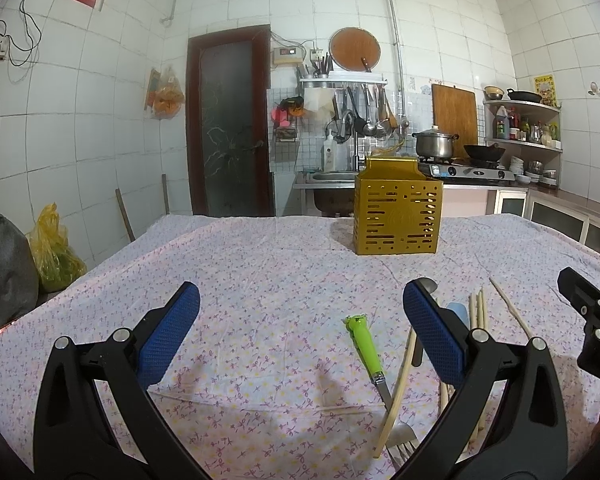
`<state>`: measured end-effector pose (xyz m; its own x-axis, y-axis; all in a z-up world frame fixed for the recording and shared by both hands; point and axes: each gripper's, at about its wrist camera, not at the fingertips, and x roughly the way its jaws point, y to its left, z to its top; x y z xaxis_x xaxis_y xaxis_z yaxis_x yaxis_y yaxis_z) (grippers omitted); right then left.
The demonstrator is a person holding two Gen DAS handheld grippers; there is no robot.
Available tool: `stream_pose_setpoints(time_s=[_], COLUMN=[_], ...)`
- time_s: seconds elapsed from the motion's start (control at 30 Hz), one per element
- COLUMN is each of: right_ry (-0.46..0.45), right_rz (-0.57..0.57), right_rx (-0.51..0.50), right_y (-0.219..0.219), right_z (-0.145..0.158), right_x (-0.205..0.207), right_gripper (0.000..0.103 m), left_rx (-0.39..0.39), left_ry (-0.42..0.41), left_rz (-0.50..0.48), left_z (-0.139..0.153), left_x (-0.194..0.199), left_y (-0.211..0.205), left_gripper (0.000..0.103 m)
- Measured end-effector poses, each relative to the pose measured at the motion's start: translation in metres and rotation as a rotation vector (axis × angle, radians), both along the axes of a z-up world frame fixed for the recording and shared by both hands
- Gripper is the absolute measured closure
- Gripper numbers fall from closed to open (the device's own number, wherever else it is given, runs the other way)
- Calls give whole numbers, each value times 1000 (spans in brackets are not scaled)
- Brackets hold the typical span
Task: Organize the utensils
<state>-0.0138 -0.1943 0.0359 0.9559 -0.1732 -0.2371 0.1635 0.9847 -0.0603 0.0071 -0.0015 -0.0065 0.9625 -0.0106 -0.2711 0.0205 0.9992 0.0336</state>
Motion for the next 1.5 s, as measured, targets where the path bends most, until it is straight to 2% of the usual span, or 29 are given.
stream_pose_setpoints(time_s=[0.2,0.3,0.4,0.53,0.6,0.7,0.77,0.87,0.93,1.0,1.1,1.17,1.27,1.4,1.47,1.5], right_ry=[64,155,213,308,366,412,450,526,567,586,608,612,620,626,629,632], right_rz=[-6,4,-37,-64,-81,-105,-113,-123,-116,-123,-119,-119,-121,-122,-128,-128], right_rx=[64,84,61,56,42,61,62,62,108,123,152,161,168,165,170,174], right_y=[-11,-22,-36,-50,-55,-62,-65,-67,-71,-73,-75,-75,-74,-72,-73,-73], right_z=[-3,-4,-3,-8,-13,-21,-28,-42,-51,-57,-61,-62,-64,-63,-62,-61], right_x=[8,26,48,84,102,120,132,151,158,163,168,171,176,181,185,187], right_gripper=[4,4,4,4,4,4,6,21,36,43,46,47,48,54,57,62], left_rx=[10,25,30,-10,-13,26,34,26,24,17,13,7,-3,4,8,12], left_ry=[53,103,175,334,382,439,481,527,560,586,629,666,717,719,725,729], left_rz=[8,-2,-30,-55,-56,-45,-52,-66,-73,-82,-96,-103,-105,-96,-95,-96], left_z=[-1,-2,-2,-10,-15,-26,-30,-37,-40,-43,-46,-49,-57,-60,-60,-60], left_x=[10,21,39,71,82,99,107,118,124,130,140,146,151,154,158,161], left_y=[-3,-8,-14,-20,-23,-31,-35,-37,-39,-41,-46,-49,-51,-55,-58,-60], left_gripper=[5,5,5,5,5,8,15,17,17,21,29,39,44,46,54,57])
